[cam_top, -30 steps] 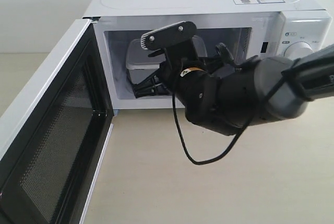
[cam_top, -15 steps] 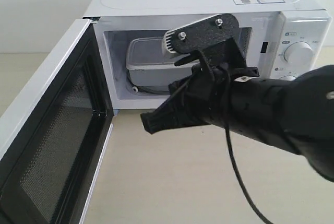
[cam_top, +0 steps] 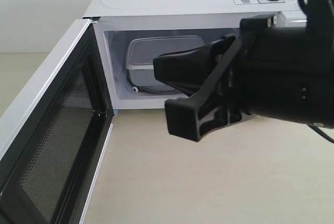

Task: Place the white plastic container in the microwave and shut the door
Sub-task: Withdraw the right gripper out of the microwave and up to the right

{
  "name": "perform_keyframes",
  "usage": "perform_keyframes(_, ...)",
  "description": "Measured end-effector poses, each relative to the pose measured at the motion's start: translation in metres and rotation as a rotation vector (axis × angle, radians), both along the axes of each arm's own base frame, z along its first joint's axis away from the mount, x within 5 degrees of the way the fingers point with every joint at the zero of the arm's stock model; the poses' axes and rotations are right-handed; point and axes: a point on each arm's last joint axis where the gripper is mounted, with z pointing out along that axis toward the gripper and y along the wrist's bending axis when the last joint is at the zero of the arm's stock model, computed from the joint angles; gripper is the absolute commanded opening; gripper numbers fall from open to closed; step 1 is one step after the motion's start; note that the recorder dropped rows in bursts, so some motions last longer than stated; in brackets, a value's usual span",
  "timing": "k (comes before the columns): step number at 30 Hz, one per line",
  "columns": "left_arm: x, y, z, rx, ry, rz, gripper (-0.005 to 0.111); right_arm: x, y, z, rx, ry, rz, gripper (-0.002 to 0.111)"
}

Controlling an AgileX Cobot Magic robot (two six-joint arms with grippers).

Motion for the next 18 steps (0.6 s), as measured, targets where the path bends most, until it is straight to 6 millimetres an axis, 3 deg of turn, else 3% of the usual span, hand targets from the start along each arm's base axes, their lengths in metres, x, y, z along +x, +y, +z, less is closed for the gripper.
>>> perform_keyframes(11, 0.0, 0.0, 0.0, 0.0, 0.0, 0.0, 0.004, -0.008, -0.003, 0.007, 0.045, 0.001, 0.037, 0.0)
perform_keyframes(18, 0.0, 0.0, 0.0, 0.0, 0.0, 0.0, 0.004, 0.008, -0.018, 0.008, -0.025, -0.079, -0.186, 0.0)
